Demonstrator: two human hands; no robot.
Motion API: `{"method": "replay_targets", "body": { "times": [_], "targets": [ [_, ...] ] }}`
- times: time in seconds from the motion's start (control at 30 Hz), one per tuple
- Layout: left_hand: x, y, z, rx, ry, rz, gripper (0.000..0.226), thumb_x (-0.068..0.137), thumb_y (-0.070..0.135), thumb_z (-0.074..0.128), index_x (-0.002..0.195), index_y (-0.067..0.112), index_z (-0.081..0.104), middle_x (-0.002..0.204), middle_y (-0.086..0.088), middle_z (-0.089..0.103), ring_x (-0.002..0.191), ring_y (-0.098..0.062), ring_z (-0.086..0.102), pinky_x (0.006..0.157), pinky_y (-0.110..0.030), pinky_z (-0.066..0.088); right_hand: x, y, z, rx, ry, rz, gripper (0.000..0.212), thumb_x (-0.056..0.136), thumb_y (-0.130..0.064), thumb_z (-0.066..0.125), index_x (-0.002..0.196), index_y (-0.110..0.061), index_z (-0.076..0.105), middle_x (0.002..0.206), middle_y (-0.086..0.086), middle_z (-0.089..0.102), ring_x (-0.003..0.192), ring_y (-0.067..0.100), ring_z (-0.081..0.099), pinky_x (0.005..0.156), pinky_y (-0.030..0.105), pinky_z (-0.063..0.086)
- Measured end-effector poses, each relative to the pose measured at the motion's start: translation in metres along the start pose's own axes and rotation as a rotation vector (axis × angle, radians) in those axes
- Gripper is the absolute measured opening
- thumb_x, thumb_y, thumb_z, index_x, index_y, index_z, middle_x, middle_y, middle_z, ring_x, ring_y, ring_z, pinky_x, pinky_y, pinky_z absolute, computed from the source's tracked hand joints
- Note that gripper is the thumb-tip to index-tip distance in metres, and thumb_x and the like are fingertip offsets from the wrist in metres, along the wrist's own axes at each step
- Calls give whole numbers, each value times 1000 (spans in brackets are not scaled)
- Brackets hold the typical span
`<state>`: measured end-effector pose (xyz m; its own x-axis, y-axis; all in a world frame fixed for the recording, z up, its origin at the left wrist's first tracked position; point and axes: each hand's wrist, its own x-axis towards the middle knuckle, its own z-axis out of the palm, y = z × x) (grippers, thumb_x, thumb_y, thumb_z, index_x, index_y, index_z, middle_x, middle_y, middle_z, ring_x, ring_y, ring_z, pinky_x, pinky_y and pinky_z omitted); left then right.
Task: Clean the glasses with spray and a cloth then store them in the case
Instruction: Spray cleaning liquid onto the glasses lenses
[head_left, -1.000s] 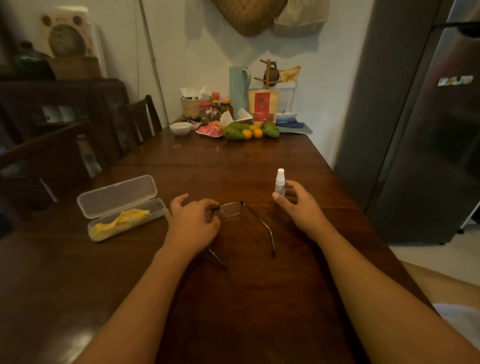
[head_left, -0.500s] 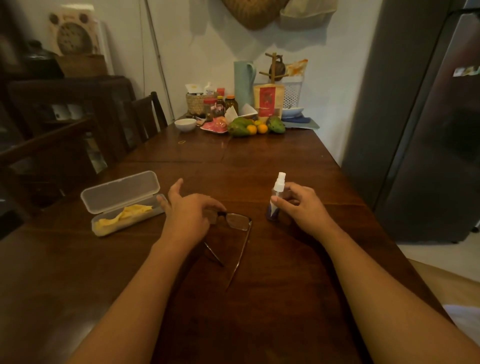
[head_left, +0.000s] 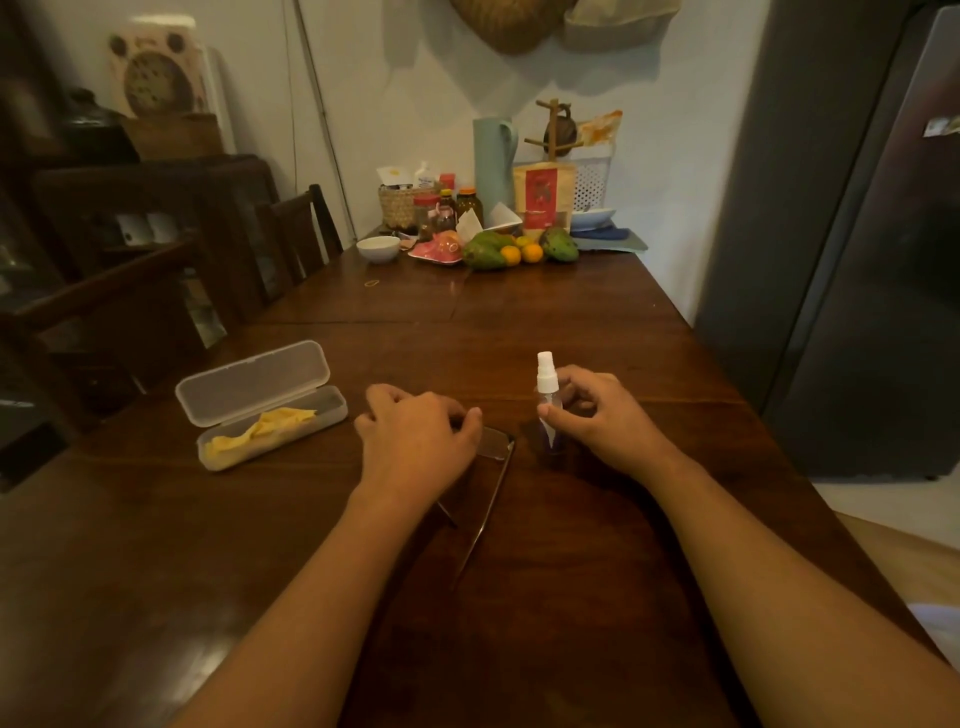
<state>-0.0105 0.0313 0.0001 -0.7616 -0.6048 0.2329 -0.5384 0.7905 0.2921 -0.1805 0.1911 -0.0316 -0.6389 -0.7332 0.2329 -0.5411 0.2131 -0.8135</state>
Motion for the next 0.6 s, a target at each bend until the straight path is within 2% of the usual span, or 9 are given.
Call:
{"method": "replay_targets", "body": {
  "times": [0.1, 0.17, 0.27, 0.33, 0.4, 0.47, 0.53, 0.6],
  "targets": [
    [0, 2, 0, -23, -3, 15, 50, 87, 69, 40, 104, 34, 72, 93, 9, 58, 118, -24, 26, 81, -44, 28, 0, 0, 0, 3, -1, 4, 21, 89, -45, 67, 103, -53, 54, 123, -8, 49, 108, 9, 49, 80, 25, 44],
    [-2, 3, -2, -40, -21, 20, 49, 87, 69, 42, 101, 34, 72, 94, 11, 58, 126, -26, 24, 92, -50, 32, 0, -1, 1, 18, 0, 3, 16, 92, -41, 65, 104, -46, 56, 121, -10, 56, 109, 8, 53, 83, 28, 46],
    [-4, 4, -6, -36, -47, 37, 38, 87, 67, 48, 93, 37, 70, 103, 9, 64, 133, -27, 21, 101, -56, 29, -3, -4, -1, 109, 3, -27, 6, 96, -32, 60, 100, -37, 61, 96, -17, 71, 94, -3, 63, 77, 27, 47],
    [-4, 4, -9, -47, -69, 47, 23, 87, 60, 55, 81, 39, 63, 101, 10, 62, 134, -26, 19, 105, -59, 25, -5, -6, -3, 134, 10, -30, 5, 97, -30, 58, 96, -34, 62, 92, -14, 72, 86, 1, 67, 73, 28, 49],
    [-4, 3, -11, -66, -101, 47, 18, 86, 52, 61, 74, 39, 58, 94, 17, 58, 134, -25, 20, 106, -59, 24, -6, -6, -4, 169, -6, -40, 6, 97, -26, 57, 98, -30, 62, 90, -8, 74, 83, 7, 70, 69, 27, 52],
    [-3, 2, -12, -83, -110, 31, 10, 84, 45, 65, 81, 41, 56, 95, 17, 61, 132, -25, 23, 105, -56, 29, -8, -8, -4, 224, -16, -55, 10, 96, -21, 57, 95, -30, 62, 88, -2, 74, 78, 11, 71, 64, 24, 52],
    [-4, 2, -13, -106, -124, -3, 20, 82, 39, 66, 93, 44, 50, 100, 12, 62, 129, -24, 27, 101, -51, 37, -8, -11, -3, 270, -17, -71, 13, 94, -21, 57, 91, -32, 63, 85, 1, 74, 70, 11, 68, 61, 20, 51],
    [-5, 2, -14, -88, -121, -33, 26, 81, 38, 67, 98, 43, 47, 99, 10, 61, 125, -24, 30, 95, -48, 39, -9, -13, -2, 329, -46, -53, 8, 93, -28, 56, 92, -28, 64, 80, 3, 72, 65, 11, 64, 59, 20, 50]
  ]
}}
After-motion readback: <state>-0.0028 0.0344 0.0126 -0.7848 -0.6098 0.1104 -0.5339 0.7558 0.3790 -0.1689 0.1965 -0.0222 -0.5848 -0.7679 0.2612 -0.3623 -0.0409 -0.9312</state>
